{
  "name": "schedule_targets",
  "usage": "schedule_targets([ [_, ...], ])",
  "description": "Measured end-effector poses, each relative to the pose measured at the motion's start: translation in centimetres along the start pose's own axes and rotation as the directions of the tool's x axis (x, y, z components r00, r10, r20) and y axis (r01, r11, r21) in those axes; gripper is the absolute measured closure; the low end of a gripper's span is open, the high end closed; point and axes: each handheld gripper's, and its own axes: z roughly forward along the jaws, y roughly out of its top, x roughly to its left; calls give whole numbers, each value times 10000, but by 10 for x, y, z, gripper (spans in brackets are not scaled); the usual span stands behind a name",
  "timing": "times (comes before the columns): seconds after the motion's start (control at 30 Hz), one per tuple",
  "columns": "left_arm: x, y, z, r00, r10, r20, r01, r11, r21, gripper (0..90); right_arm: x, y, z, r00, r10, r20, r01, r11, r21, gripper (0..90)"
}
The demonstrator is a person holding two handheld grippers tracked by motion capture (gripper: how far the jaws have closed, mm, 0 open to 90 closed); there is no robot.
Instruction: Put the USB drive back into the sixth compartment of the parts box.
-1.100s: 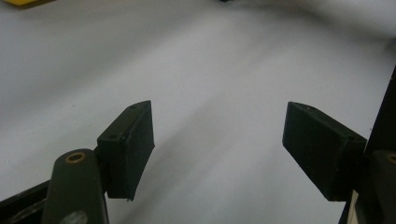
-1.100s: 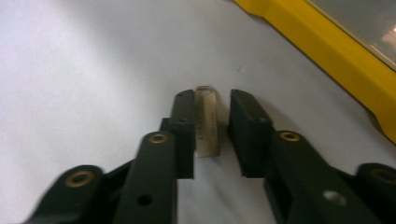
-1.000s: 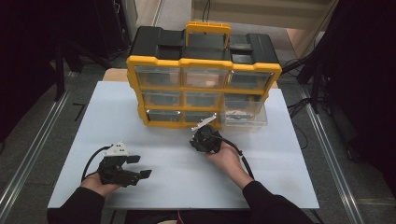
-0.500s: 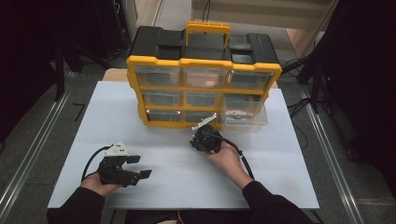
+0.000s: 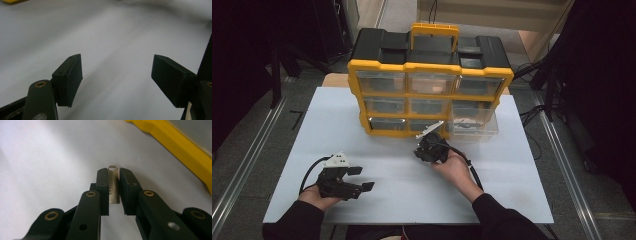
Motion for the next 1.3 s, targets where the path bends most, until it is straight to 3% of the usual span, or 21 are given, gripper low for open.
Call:
schedule_targets([
  [0.03,0,0,0,10000,0,2,0,10000,-2,260,1,1,-1,9999,91,-95,-92,9999,-83,762],
  [0.07,0,0,0,10000,-1,-4,1,10000,-1,260,-1,1,-3,9995,-302,2,302,9995,-6,762],
  [0.1,0,0,0,10000,-1,-7,1,10000,11,260,3,2,-3,9998,107,-150,-109,9998,-149,762],
  [0.3,0,0,0,10000,4,-6,-4,10000,2,260,5,5,-8,9993,-62,-374,63,10000,25,762],
  [0.5,0,0,0,10000,-14,15,14,10000,-18,260,11,11,-13,9942,560,-916,-531,9980,338,762],
  [0.57,0,0,0,10000,-6,4,6,10000,-13,260,13,13,-17,9954,274,-914,-240,9990,381,762],
  [0.63,0,0,0,10000,-8,7,8,10000,-20,260,18,15,-21,9935,470,-1035,-435,9984,350,762],
  [0.67,0,0,0,10000,-9,-13,9,10000,-8,260,17,16,-23,9942,206,-1058,-168,9992,373,762],
  [0.7,0,0,0,10000,-17,-4,17,10000,-13,260,20,17,-25,9929,360,-1132,-322,9989,353,762],
  [0.8,0,0,0,10000,-18,-15,18,10000,8,260,22,19,-32,9919,117,-1265,-75,9994,336,762],
  [1.3,0,0,0,10000,4,-16,-4,10000,26,260,27,22,-64,9837,325,-1766,-250,9987,443,762],
])
